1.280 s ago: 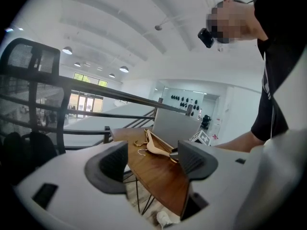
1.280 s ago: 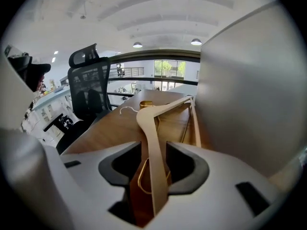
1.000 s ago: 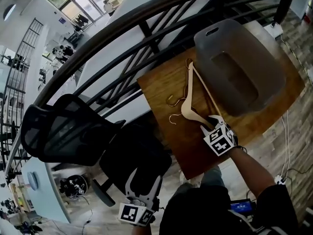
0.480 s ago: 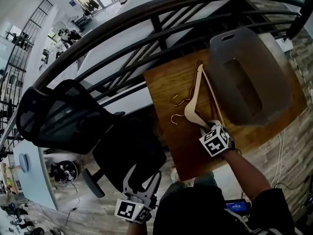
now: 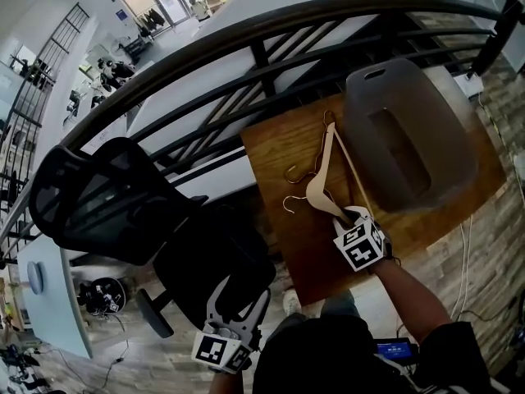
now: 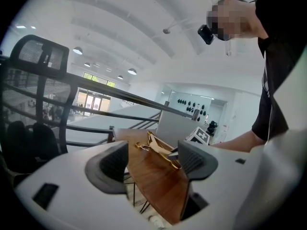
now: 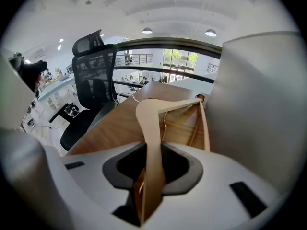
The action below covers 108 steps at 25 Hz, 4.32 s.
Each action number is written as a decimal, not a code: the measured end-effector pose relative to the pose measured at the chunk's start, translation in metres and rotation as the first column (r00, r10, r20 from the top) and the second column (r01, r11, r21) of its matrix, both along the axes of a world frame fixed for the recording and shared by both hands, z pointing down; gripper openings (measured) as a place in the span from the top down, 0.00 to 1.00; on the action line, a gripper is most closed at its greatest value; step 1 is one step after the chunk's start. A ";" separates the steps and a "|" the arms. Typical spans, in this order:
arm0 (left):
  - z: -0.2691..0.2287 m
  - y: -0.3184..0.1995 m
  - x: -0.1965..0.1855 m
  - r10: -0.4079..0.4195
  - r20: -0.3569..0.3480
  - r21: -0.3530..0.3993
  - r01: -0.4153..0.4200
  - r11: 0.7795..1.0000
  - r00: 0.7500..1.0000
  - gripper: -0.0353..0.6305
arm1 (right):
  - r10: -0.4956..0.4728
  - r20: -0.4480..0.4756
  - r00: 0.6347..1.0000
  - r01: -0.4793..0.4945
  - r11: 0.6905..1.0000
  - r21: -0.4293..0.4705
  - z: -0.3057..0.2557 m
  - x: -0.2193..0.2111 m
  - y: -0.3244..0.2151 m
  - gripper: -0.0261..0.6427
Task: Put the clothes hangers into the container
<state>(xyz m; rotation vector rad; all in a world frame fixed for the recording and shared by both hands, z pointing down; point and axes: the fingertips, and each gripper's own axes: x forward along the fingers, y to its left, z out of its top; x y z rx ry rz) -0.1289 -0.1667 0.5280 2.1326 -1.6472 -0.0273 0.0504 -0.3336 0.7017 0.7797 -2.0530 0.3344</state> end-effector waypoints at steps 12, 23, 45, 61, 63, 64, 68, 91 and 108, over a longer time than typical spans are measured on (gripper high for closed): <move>-0.006 0.003 0.006 0.076 0.038 0.033 -0.077 0.996 0.996 0.47 | 0.040 0.254 0.966 -0.056 0.997 0.056 -0.069 -0.017 0.014 0.83; -0.036 -0.021 0.023 0.154 0.091 0.093 -0.162 0.982 0.984 0.47 | -0.038 0.370 0.928 -0.019 0.988 0.151 -0.155 -0.028 0.030 0.83; -0.100 -0.083 0.074 0.297 0.130 0.271 -0.322 0.907 0.946 0.47 | 0.093 0.326 0.941 -0.188 0.944 0.272 -0.252 0.092 -0.021 0.83; -0.103 -0.102 0.086 0.277 0.123 0.281 -0.301 0.911 0.953 0.47 | 0.199 0.277 0.940 -0.219 0.975 0.043 -0.223 0.147 -0.084 0.83; -0.101 -0.103 0.085 0.264 0.119 0.282 -0.287 0.915 0.957 0.47 | 0.203 0.261 0.944 -0.216 0.976 0.020 -0.217 0.147 -0.092 0.83; -0.100 -0.103 0.084 0.255 0.117 0.282 -0.279 0.918 0.960 0.47 | 0.203 0.249 0.947 -0.211 0.977 0.007 -0.215 0.147 -0.095 0.83; -0.097 -0.106 0.079 0.213 0.109 0.283 -0.236 0.930 0.971 0.47 | 0.213 0.208 0.955 -0.204 0.977 -0.065 -0.205 0.146 -0.114 0.83; -0.082 -0.117 0.075 0.091 0.093 0.223 -0.110 0.969 0.991 0.47 | 0.123 0.027 0.992 -0.116 0.976 -0.184 -0.157 0.130 -0.160 0.81; -0.081 -0.123 0.101 0.119 0.124 0.214 -0.144 0.966 0.985 0.47 | 0.031 0.061 0.998 -0.038 0.992 0.121 -0.208 0.124 -0.145 0.74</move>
